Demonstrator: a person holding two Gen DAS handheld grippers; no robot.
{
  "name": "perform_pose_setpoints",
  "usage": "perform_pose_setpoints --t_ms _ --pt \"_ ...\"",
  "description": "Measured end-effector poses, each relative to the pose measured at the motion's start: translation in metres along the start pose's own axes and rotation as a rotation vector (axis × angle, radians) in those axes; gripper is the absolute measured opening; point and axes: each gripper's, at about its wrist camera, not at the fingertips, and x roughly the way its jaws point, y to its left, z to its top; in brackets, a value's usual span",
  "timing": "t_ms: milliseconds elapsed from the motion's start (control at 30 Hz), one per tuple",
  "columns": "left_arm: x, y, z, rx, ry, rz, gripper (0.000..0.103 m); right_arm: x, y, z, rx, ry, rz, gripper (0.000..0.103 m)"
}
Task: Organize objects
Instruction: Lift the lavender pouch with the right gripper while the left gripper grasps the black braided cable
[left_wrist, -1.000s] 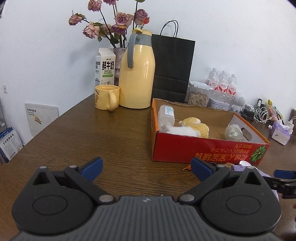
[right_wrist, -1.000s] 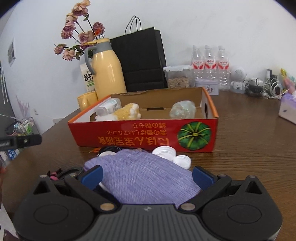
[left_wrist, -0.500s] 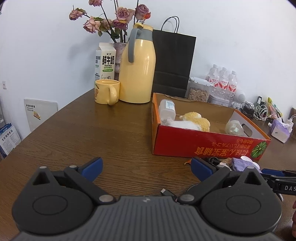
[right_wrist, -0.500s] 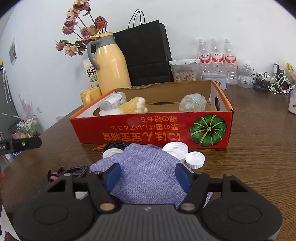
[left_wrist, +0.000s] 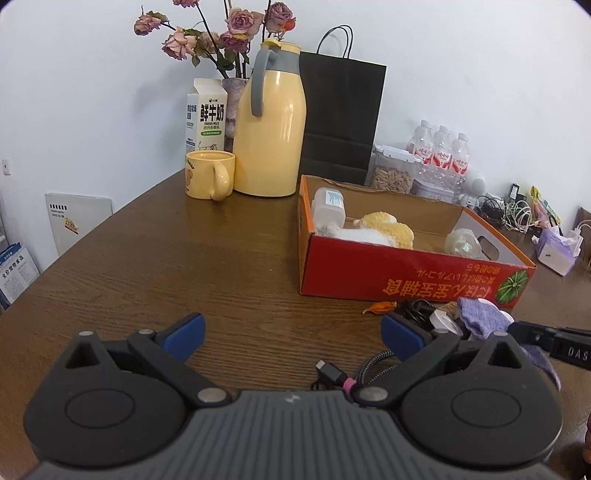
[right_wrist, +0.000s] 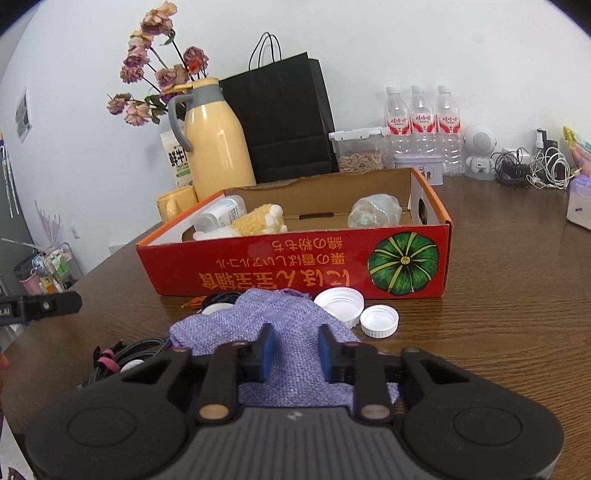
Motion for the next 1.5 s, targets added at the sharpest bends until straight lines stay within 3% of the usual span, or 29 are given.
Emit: perform_pose_setpoints --t_ms 467,667,833,1033,1500 --pt "-0.003 -0.012 -0.004 0.026 0.028 -0.054 0.103 -0.032 0.006 0.007 0.01 -0.118 0.038 0.002" --pt "0.002 -0.025 -0.008 0.041 0.102 -0.189 0.103 -0.044 0.003 0.011 0.016 -0.153 0.023 0.002" --pt "0.016 -0.043 -0.012 0.092 0.171 -0.235 0.103 -0.045 0.003 0.009 0.016 -0.146 0.033 0.002" --pt "0.031 -0.051 -0.019 0.084 0.252 -0.21 0.103 -0.044 0.003 0.008 0.018 -0.141 0.04 0.002" --pt "0.04 -0.061 -0.022 0.041 0.25 -0.156 0.103 -0.039 0.006 0.003 0.02 -0.123 0.053 0.002"
